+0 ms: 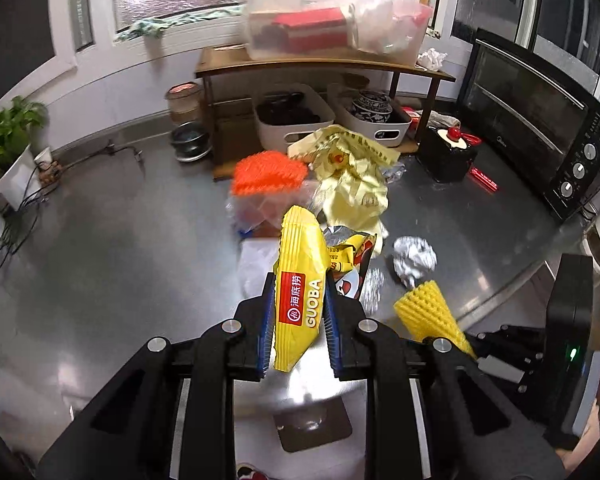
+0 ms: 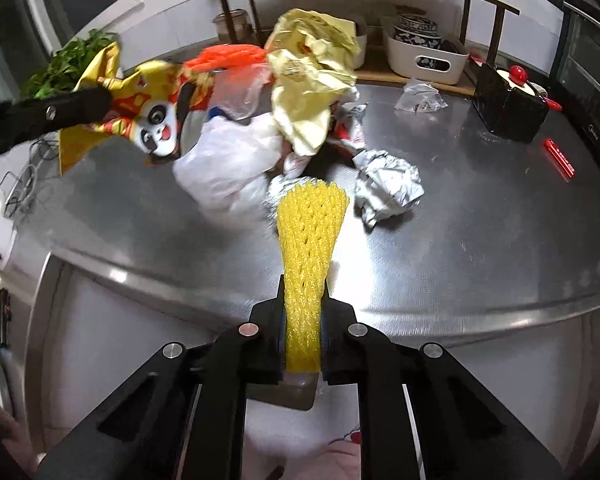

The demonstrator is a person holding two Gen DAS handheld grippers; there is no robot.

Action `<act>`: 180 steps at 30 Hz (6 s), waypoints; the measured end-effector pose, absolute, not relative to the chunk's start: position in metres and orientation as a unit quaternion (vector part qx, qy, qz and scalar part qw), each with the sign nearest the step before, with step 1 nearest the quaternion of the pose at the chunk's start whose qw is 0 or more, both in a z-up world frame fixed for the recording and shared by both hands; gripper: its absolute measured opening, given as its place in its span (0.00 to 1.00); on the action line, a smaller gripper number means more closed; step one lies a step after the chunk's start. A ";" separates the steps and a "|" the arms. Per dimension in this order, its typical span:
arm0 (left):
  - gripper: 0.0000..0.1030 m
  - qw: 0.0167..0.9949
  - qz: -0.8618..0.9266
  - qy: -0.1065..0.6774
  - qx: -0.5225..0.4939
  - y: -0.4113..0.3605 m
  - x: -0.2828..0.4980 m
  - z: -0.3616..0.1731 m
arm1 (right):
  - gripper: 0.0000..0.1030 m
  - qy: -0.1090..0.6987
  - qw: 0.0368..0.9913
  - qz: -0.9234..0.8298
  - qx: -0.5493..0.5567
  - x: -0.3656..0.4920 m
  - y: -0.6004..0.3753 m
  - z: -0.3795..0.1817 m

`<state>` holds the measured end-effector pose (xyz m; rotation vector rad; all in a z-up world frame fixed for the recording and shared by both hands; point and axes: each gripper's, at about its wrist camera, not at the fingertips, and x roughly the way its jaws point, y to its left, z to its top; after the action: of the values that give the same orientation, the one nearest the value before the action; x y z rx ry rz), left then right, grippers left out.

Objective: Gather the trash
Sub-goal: 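Carry both items over the bin opening and open both tools to drop them, then grasp the foil ball with the left tool while the right tool grasps crumpled paper, then carry foil and paper over the bin and open both tools to drop them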

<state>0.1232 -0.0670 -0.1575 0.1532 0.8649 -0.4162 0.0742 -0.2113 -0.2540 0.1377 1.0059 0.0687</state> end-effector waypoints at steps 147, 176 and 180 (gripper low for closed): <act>0.35 0.834 -0.272 0.470 0.097 -0.147 0.130 -0.275 | 0.54 0.441 0.888 -0.045 0.127 0.119 -0.308 -0.261; 0.35 0.779 -0.202 0.592 0.055 -0.017 0.012 -0.389 | 0.54 0.568 0.816 0.035 0.102 0.022 -0.176 -0.380; 0.35 0.768 -0.191 0.609 0.048 -0.018 0.017 -0.423 | 0.54 0.586 0.802 0.018 0.113 0.027 -0.174 -0.425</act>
<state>0.0167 -0.0175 -0.4234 0.1043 1.3225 -0.4139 0.0271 -0.1735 -0.4246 0.2423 1.2551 0.0390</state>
